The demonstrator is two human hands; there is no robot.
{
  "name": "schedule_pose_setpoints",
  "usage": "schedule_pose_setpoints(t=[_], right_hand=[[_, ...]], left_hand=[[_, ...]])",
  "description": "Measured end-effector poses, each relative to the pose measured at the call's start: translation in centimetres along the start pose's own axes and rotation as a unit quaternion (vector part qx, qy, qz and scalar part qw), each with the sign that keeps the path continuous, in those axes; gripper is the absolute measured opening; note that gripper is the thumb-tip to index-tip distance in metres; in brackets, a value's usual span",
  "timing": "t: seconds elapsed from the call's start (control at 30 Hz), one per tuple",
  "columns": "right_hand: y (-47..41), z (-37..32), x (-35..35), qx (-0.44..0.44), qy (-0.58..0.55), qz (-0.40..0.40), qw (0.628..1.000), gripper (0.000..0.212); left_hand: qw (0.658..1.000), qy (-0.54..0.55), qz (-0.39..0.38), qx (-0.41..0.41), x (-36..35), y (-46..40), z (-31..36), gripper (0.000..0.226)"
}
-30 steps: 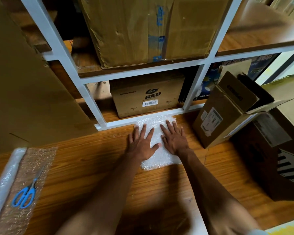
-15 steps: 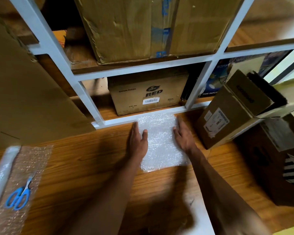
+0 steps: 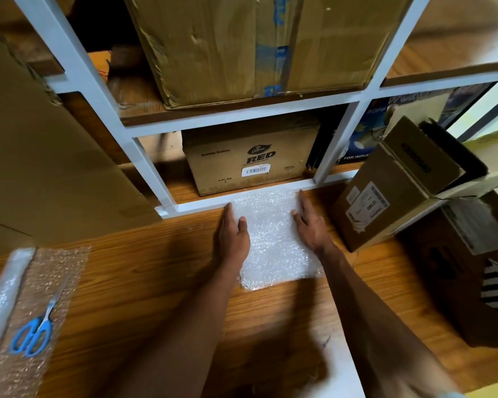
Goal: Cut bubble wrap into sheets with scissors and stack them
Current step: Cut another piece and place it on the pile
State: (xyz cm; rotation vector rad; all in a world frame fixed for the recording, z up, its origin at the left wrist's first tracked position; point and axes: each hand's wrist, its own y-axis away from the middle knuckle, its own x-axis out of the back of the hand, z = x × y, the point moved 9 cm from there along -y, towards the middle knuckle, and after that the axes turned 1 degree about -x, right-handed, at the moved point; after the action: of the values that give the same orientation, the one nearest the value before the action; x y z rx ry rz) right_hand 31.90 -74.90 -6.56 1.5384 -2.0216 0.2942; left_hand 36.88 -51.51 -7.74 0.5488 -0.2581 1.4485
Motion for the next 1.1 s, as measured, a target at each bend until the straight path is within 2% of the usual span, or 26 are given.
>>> schedule_pose_setpoints(t=[0.1, 0.2, 0.3, 0.4, 0.47, 0.6, 0.7, 0.77, 0.83, 0.9, 0.97, 1.1], right_hand=[[1.4, 0.6, 1.8, -0.030, -0.064, 0.055, 0.996, 0.059], [3.8, 1.4, 2.1, -0.051, -0.097, 0.062, 0.992, 0.055], [5.5, 1.8, 1.3, -0.035, -0.084, 0.053, 0.994, 0.060], [5.5, 0.9, 0.6, 0.002, -0.047, 0.030, 0.998, 0.054], [5.1, 1.0, 0.6, -0.006, -0.025, 0.023, 0.999, 0.053], [5.1, 1.4, 0.2, -0.001, -0.010, 0.006, 1.000, 0.065], [5.2, 0.8, 0.4, 0.001, -0.015, 0.016, 1.000, 0.061], [5.4, 0.0, 1.1, 0.009, -0.019, 0.027, 0.999, 0.075], [5.7, -1.1, 1.3, 0.035, 0.042, 0.002, 0.998, 0.097], [6.2, -2.5, 0.7, 0.096, 0.151, -0.040, 0.983, 0.113], [6.9, -3.1, -0.6, 0.138, 0.237, -0.100, 0.957, 0.127], [7.8, -1.0, -2.5, 0.124, 0.339, -0.182, 0.915, 0.144]], left_hand=[[0.999, 0.031, 0.029, 0.004, 1.8, 1.4, -0.1, 0.057], [0.998, 0.055, 0.035, -0.003, 2.2, 3.5, -1.2, 0.069], [0.997, 0.061, 0.033, -0.019, 1.1, 4.5, -2.4, 0.073], [0.999, 0.040, 0.013, -0.018, -0.1, 4.9, -1.9, 0.061], [0.999, 0.029, 0.013, -0.026, -0.1, 5.1, -1.5, 0.057], [0.999, -0.014, 0.021, -0.034, 0.5, 4.9, -2.3, 0.057], [1.000, -0.008, 0.008, -0.027, 0.1, 5.0, -1.8, 0.058], [1.000, -0.001, 0.012, -0.008, 0.7, 5.0, -1.0, 0.065], [0.998, -0.050, 0.006, -0.031, 1.5, 5.1, 0.2, 0.076], [0.970, -0.189, -0.015, -0.150, 1.7, 5.9, 2.4, 0.087], [0.914, -0.309, -0.060, -0.256, 0.6, 7.3, 3.6, 0.094], [0.852, -0.394, -0.135, -0.317, -1.5, 9.3, 2.4, 0.105]])
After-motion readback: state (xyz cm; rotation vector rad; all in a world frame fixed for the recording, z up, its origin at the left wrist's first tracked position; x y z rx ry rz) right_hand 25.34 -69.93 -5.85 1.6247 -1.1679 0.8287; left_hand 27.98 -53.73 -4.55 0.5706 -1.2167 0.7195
